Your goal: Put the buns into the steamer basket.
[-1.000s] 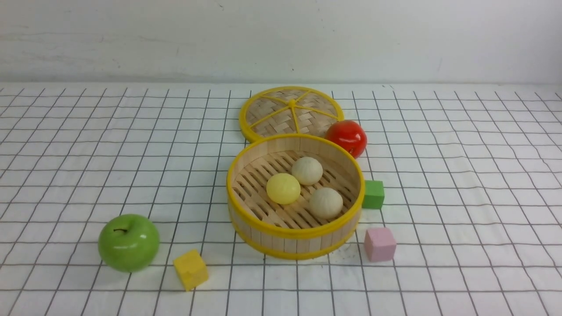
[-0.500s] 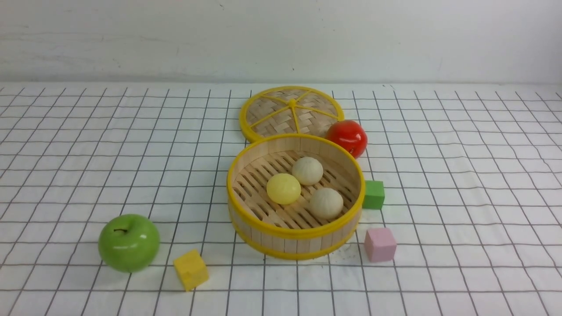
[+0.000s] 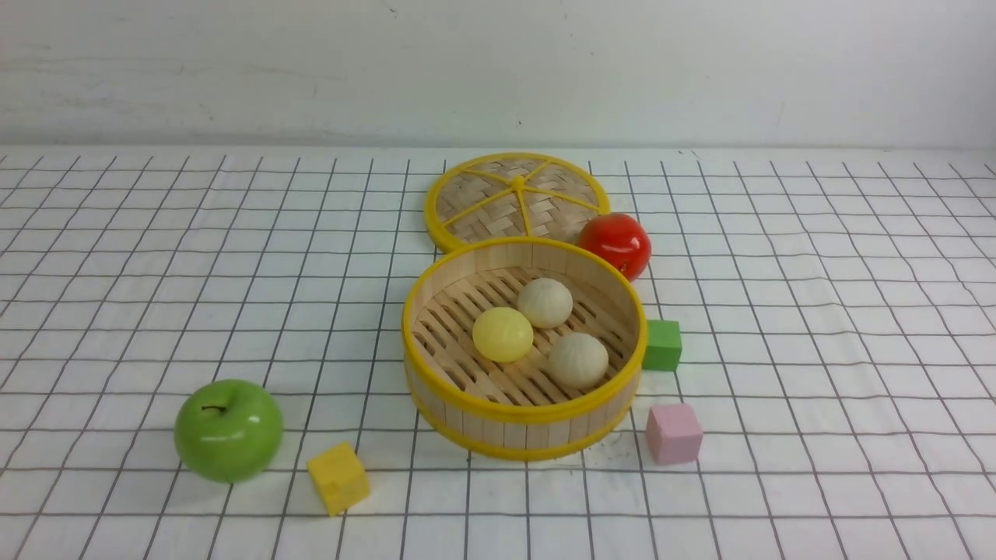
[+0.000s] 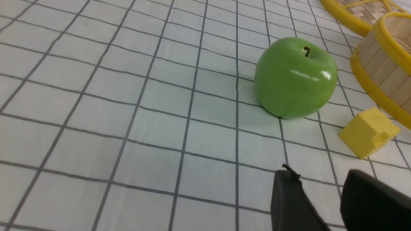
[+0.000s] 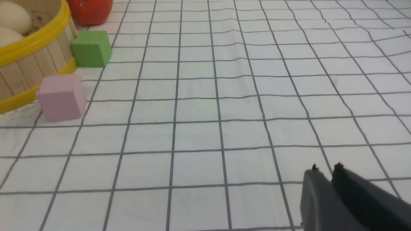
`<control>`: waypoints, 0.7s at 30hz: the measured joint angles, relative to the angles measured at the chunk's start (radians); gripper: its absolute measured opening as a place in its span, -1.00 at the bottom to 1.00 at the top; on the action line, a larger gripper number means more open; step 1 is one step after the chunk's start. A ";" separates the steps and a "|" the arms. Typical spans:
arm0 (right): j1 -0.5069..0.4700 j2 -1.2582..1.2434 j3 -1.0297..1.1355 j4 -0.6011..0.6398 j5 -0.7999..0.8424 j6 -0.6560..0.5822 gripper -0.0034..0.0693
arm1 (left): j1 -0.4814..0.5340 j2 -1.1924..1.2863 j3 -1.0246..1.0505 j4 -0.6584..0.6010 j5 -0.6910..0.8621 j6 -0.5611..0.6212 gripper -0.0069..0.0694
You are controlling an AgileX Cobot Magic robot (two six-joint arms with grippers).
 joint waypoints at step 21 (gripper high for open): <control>0.000 0.000 0.001 0.000 -0.004 0.000 -0.63 | 0.000 0.000 0.000 0.000 0.000 0.000 -0.20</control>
